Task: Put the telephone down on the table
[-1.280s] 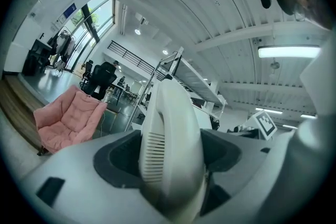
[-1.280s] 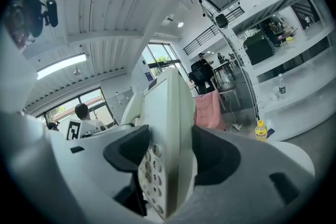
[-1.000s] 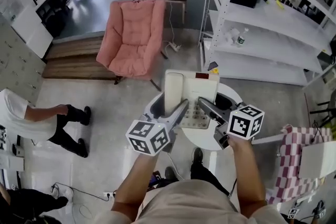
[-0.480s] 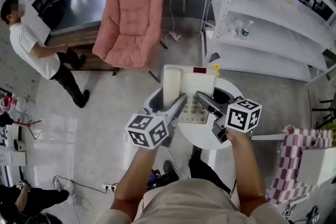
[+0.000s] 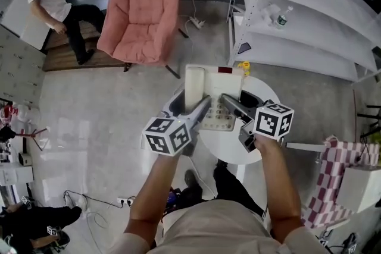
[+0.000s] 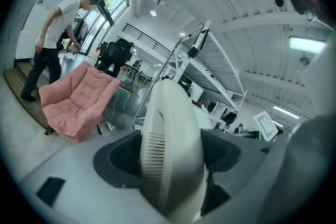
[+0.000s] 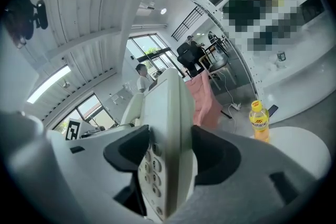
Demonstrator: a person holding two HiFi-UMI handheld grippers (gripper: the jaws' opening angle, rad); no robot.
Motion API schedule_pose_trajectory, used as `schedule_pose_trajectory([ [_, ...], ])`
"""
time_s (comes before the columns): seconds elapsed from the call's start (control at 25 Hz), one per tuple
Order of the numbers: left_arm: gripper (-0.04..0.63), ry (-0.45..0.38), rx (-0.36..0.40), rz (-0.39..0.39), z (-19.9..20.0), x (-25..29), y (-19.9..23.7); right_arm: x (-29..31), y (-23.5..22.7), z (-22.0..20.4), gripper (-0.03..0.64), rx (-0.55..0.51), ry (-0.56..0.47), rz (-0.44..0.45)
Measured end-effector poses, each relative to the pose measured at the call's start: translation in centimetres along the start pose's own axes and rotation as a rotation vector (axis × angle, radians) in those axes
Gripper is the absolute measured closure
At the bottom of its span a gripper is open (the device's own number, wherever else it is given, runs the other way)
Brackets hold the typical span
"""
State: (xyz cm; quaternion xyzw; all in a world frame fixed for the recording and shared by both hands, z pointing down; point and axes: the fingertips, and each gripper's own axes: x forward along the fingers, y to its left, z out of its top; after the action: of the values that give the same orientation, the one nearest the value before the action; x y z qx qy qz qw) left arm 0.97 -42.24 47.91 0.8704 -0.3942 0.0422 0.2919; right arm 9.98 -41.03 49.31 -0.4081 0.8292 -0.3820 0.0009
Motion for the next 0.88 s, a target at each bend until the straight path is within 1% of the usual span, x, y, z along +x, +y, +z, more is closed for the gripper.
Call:
schedule_pose_trajectory([
  [0.48, 0.265, 0.149, -0.069, 0.052, -7.3, 7.0, 4.8, 3.5, -9.5, -4.7, 0.374, 0.135, 0.072, -0.027],
  [0.64, 0.265, 0.201, -0.114, 0.063, -10.3, 8.9, 6.5, 4.6, -12.9, -7.2, 0.374, 0.173, 0.107, -0.052],
  [0.88, 0.264, 0.260, -0.152, 0.087, -14.4, 11.1, 9.1, 6.4, -16.0, -10.3, 0.374, 0.232, 0.132, -0.057],
])
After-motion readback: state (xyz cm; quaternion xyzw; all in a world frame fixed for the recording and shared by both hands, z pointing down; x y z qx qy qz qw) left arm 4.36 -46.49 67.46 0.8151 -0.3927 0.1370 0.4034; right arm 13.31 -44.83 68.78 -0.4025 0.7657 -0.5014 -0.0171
